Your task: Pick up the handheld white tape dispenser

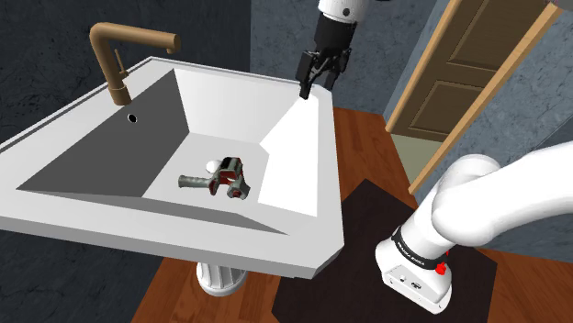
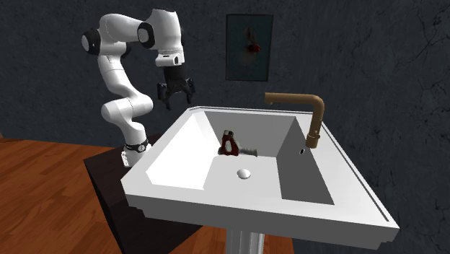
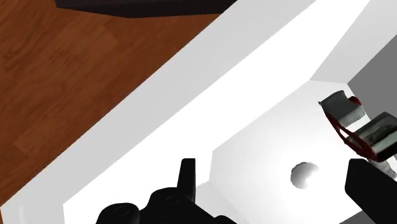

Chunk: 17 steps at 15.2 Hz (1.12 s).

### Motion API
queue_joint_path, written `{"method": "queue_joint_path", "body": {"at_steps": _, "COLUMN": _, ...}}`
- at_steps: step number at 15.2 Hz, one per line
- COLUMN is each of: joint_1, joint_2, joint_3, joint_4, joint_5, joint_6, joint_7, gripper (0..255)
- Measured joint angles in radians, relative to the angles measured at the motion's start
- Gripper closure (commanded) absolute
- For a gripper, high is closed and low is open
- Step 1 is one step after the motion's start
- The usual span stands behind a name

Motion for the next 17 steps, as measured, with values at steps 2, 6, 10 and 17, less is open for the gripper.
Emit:
{"method": "queue_joint_path", "body": {"at_steps": 2, "joint_1": 0.011, "joint_2": 0.061, "joint_3": 0.030, "joint_4": 0.022, "joint_5": 0.000, "joint_6": 0.019, "joint_7": 0.017, "gripper": 0}}
{"method": "queue_joint_path", "body": {"at_steps": 6, "joint_1": 0.034, "joint_2": 0.188, "joint_3": 0.094, "joint_4": 0.073, "joint_5": -0.006, "joint_6": 0.054, "joint_7": 0.061, "gripper": 0}}
{"method": "queue_joint_path", "body": {"at_steps": 10, "joint_1": 0.059, "joint_2": 0.332, "joint_3": 0.160, "joint_4": 0.143, "joint_5": -0.027, "joint_6": 0.083, "joint_7": 0.118, "gripper": 0}}
{"method": "queue_joint_path", "body": {"at_steps": 17, "joint_1": 0.110, "joint_2": 0.572, "joint_3": 0.247, "joint_4": 0.281, "joint_5": -0.092, "joint_6": 0.093, "joint_7": 0.210, "gripper": 0}}
